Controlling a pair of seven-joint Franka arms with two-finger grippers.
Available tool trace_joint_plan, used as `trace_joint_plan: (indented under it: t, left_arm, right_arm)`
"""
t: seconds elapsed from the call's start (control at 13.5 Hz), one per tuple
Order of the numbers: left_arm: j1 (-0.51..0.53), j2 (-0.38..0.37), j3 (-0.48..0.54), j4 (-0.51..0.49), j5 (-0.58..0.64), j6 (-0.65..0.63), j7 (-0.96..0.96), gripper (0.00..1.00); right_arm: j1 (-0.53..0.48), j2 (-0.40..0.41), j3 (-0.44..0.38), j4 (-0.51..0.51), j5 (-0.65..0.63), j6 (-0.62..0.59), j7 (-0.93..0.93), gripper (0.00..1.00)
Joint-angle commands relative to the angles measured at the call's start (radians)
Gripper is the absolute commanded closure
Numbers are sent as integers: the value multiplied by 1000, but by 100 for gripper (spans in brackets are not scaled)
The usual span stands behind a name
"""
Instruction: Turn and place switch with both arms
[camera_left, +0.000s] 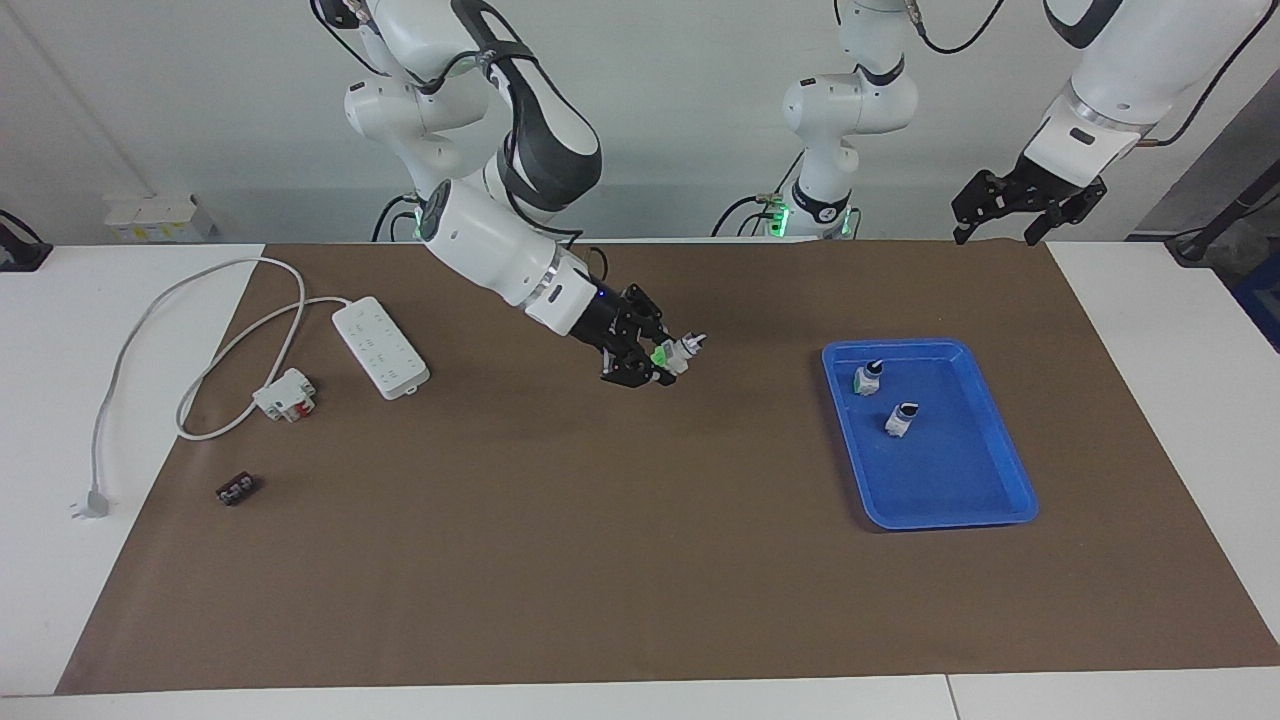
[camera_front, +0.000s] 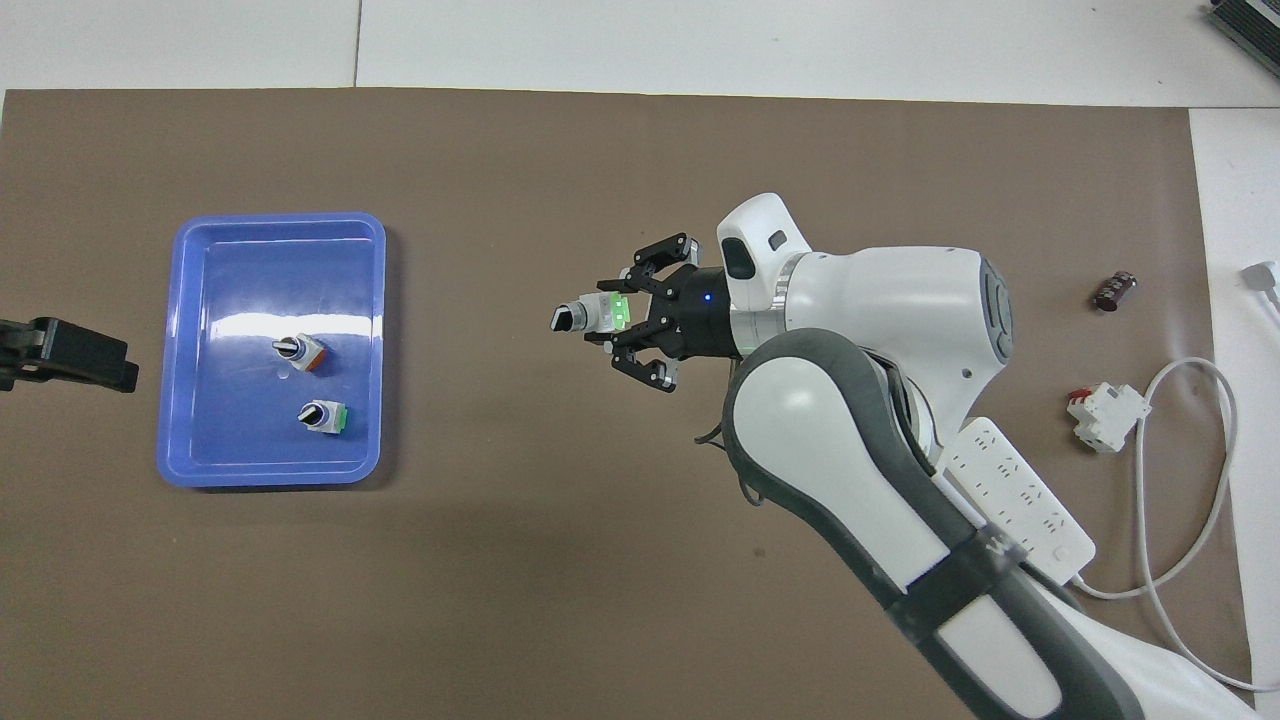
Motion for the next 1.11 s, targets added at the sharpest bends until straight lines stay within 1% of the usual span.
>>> trace_joint_plan:
  t: [0.0,0.15,0.22,0.44,0.67,0.81,0.89,0.96,1.04]
  left_arm:
    - [-47,-35,-4,-49,13,37,-59,0]
    - [-55,-39,-8,-75,13,114,-67,0]
    - [-81,-44,-10,-91,13,159,-65,0]
    - [-112,-53,-21,-128,-8,223,-59,0]
    - [-120,-76,-19,-206,-215,372,-61,0]
    - [-124,-78,-22,-238,-309,439,-46,1]
    - [-142,-84,-22,-266,-329,478,-36,12]
    - [-161,-91,-22,-290,-330,499,-33,33]
    - [-178,-95,-24,-304,-338,515,-1,35]
  right_arm:
    - [27,-5,3,-14,20,57,6,100]
    - [47,-4,3,-14,20,97,8,100]
    - [58,-4,3,-14,20,106,11,100]
    - [106,2,3,-11,23,169,42,100]
    - [139,4,3,-11,23,215,74,100]
    - [141,5,3,-11,23,231,82,100]
    - [141,5,3,-11,23,231,82,100]
    - [141,5,3,-11,23,232,83,100]
    - [141,5,3,-11,24,232,88,100]
